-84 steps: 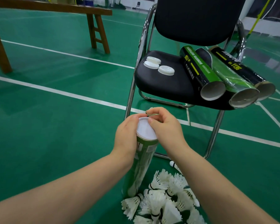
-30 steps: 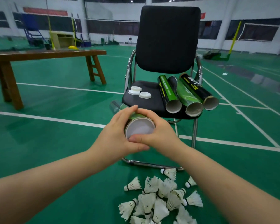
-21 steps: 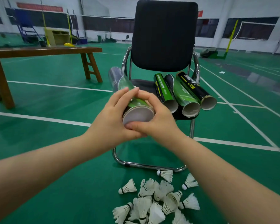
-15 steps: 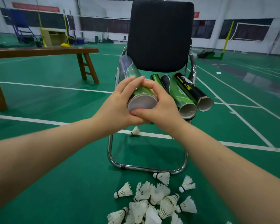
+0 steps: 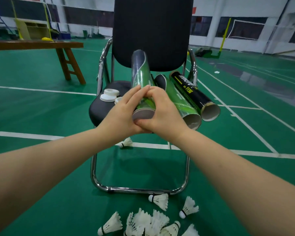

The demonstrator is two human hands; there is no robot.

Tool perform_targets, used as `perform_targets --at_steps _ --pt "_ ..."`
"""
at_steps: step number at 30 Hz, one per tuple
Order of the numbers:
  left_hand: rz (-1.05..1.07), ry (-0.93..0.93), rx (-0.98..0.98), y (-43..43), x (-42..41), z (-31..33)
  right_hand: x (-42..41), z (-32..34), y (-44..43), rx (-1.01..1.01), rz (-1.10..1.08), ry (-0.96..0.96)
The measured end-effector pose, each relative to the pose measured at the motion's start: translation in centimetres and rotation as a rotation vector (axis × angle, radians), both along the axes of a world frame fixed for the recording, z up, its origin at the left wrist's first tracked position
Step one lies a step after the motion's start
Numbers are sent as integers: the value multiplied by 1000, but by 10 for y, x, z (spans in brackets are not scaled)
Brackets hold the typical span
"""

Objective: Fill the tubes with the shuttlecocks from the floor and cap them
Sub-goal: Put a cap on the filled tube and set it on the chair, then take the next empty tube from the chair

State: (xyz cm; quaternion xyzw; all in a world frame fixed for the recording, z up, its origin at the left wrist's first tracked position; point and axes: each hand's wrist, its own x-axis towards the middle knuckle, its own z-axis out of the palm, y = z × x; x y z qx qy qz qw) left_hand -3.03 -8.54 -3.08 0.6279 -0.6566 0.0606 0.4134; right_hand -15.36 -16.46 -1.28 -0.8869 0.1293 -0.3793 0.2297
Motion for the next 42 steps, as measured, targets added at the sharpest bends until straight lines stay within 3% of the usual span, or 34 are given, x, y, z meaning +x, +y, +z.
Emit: perform_targets --at_steps 3,9,20,24,30,38,42 --pt "5 35 -5 -15 7 -12 5 0 -7 -55 -77 167" --pt "9 128 144 -29 27 -28 22 3 -9 -369 -224 502" --pt "-63 -43 289 -44 36 -16 -8 -29 -37 -542 -610 691" --pt "-52 -191 233 -36 26 -16 -7 -48 -49 -595 -711 487" --pt "17 -298 197 -25 20 -11 -3 -35 -44 -528 -642 302" --pt "302 -247 154 -16 7 13 -17 -7 -11 -530 -636 68" --pt "274 -249 -101 -5 -5 34 -18 16 33 -440 -564 -105"
